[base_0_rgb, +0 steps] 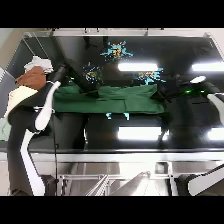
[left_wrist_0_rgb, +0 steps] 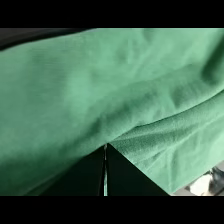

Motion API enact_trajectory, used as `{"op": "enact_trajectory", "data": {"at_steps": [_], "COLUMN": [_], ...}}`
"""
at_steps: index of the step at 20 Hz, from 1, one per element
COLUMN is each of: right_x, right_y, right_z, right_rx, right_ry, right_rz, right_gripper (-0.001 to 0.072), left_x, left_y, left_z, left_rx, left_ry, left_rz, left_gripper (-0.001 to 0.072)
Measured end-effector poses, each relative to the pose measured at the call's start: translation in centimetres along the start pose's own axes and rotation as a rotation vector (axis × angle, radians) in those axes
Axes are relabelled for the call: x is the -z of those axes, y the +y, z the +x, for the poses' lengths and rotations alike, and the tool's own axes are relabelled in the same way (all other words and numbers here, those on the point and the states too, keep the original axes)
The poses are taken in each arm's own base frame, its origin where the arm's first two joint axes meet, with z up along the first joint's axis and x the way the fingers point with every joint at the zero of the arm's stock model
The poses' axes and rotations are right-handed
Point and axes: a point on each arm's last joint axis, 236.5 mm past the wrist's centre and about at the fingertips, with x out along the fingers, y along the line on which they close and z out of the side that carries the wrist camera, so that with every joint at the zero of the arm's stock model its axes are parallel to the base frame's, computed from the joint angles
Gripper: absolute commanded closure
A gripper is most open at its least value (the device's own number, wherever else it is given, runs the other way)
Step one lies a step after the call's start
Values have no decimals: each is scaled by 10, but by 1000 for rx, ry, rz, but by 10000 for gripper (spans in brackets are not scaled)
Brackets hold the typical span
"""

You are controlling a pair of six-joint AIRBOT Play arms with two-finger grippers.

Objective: Fold the shirts.

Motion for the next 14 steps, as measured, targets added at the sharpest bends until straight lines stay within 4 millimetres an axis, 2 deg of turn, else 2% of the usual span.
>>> {"op": "enact_trajectory", "data": {"at_steps": [2,4,6,7,8,9,11,13,14], "right_x": [-6,-10,-9,-9,-7,-6,-3,4,9], "right_y": [3,6,15,21,30,43,81,125,150], "right_z": [-34,-69,-100,-112,-122,-128,-127,-107,-89], "right_rx": [-14,-23,-32,-34,-39,-54,-100,-143,-161], "right_ry": [-42,-86,-121,-137,-148,-159,-159,-135,-120], "right_rz": [-2,-8,-24,-38,-56,-79,-139,-218,-260], "right_gripper": [688,688,688,688,688,688,688,688,688], "left_x": [0,-5,-14,-20,-25,-29,-31,-29,-24], "left_y": [-25,-52,-86,-112,-139,-157,-174,-181,-176], "left_z": [21,32,36,29,13,-4,-49,-105,-130], "left_rx": [-3,0,40,100,163,210,262,297,299], "left_ry": [9,-10,-49,-84,-128,-167,-240,-315,-336], "left_rz": [46,92,135,149,170,186,210,227,229], "left_gripper": [682,683,682,682,682,682,682,683,682]}}
